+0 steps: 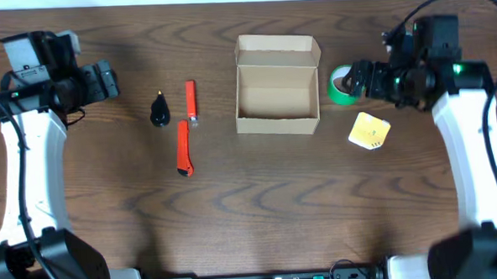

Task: Pack container
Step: 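Reach the right gripper to the green tape roll and grasp it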

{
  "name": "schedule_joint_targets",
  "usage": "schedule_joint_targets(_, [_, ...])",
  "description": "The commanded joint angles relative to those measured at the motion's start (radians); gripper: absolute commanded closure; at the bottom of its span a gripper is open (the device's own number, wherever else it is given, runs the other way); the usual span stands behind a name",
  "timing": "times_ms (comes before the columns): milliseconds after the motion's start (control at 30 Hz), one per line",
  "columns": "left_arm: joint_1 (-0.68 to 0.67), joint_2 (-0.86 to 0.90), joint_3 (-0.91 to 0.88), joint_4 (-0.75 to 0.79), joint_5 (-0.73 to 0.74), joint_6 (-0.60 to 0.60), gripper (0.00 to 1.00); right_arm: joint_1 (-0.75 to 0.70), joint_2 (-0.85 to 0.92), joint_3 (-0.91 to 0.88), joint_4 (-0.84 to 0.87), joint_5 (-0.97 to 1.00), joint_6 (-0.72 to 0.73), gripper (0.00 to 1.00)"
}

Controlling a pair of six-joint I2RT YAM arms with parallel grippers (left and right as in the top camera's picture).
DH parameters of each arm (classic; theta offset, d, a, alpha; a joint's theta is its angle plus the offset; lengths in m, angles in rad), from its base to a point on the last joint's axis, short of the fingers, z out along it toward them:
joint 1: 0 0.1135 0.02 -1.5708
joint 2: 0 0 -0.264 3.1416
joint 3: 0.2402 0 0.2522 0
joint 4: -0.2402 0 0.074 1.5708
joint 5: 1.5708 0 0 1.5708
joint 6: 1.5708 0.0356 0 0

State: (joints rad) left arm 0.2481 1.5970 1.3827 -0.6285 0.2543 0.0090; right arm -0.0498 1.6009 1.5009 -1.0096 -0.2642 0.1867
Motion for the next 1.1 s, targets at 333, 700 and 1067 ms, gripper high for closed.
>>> schedule_joint_targets(333, [0.006, 0.002, 0.023, -0.026, 0.001, 0.021, 0.05, -0.072, 0.341, 0.287, -0.065, 0.246, -0.026, 0.01])
schedule_joint_targets(700, [0.006, 0.002, 0.023, -0.027, 0.001, 0.021, 0.05, -0.071, 0.509, 0.287, 0.072, 0.307, 0.001, 0.06])
schedule_joint_targets(1067, [0.006, 0.002, 0.023, -0.027, 0.001, 0.021, 0.05, -0.045, 0.614, 0.296, 0.110, 0.282, 0.003, 0.12])
